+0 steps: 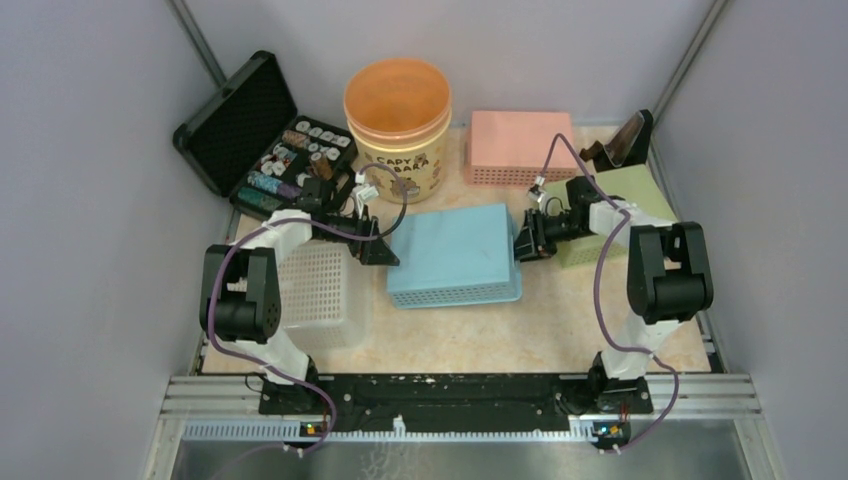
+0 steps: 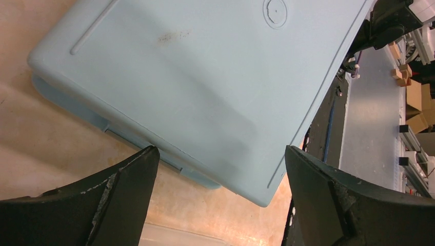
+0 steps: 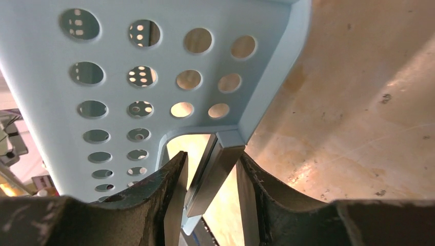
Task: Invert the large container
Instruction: Turn the container upside down at the center of the board.
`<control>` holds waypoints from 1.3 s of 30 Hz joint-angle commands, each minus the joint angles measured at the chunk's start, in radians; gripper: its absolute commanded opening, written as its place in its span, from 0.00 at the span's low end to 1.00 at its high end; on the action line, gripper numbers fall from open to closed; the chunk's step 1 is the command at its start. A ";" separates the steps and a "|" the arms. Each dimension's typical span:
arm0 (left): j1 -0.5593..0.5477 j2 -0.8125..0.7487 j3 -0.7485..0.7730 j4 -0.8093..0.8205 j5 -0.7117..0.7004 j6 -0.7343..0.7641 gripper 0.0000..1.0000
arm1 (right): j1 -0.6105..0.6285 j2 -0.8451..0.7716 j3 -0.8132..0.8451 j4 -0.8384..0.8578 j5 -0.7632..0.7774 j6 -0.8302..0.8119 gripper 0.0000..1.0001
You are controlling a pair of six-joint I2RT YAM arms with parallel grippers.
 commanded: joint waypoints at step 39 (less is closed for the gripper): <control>0.010 0.040 -0.012 0.004 0.049 0.007 0.99 | 0.010 -0.219 0.128 -0.239 0.264 -0.169 0.55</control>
